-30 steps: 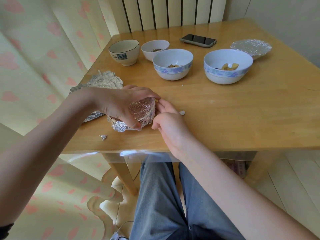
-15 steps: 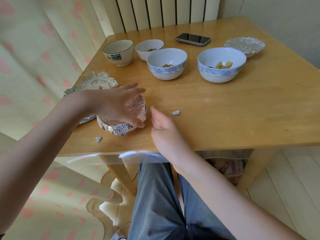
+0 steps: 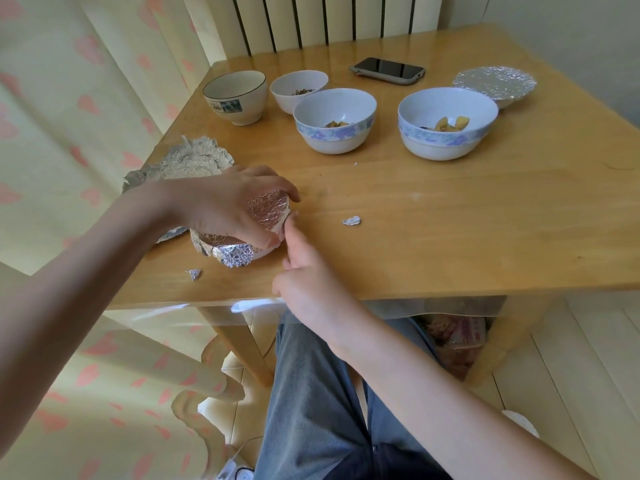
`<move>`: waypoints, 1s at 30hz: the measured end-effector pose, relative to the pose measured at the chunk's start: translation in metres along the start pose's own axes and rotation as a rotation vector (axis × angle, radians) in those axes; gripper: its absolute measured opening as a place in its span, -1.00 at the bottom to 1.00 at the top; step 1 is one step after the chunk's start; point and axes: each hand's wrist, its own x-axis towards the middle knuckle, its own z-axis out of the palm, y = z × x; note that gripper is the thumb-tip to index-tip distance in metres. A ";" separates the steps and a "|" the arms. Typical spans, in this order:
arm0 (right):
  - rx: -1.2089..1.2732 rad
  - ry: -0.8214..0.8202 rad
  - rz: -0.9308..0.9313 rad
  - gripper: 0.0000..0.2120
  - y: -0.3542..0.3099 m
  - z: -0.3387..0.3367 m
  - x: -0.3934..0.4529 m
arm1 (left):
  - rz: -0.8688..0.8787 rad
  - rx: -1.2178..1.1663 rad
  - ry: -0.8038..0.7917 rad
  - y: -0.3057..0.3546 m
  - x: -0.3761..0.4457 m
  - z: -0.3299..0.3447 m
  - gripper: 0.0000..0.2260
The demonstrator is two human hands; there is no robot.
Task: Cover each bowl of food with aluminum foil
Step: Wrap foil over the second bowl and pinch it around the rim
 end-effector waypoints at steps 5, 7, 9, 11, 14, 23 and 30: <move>0.226 0.230 -0.003 -0.45 -0.001 -0.020 -0.006 | -0.057 0.030 -0.034 0.007 -0.002 -0.003 -0.29; 0.124 0.286 -0.043 -0.48 -0.001 -0.022 -0.008 | -0.069 0.048 -0.036 0.008 -0.001 -0.003 -0.30; 0.052 0.246 -0.079 -0.47 -0.006 -0.017 -0.014 | -0.071 0.055 -0.031 0.008 0.000 -0.003 -0.31; 0.033 0.150 -0.071 -0.44 -0.008 -0.007 -0.017 | -0.064 0.053 -0.029 0.009 0.000 -0.002 -0.33; 0.001 0.056 -0.062 -0.31 -0.003 0.010 -0.012 | -0.058 0.035 -0.038 0.009 0.000 -0.002 -0.38; -0.135 0.404 -0.315 -0.70 -0.005 -0.027 -0.003 | -0.100 0.045 -0.036 0.009 -0.001 -0.002 -0.30; -0.933 0.178 -0.587 -0.75 -0.026 -0.060 0.011 | -0.041 0.043 -0.001 0.001 -0.014 -0.010 0.02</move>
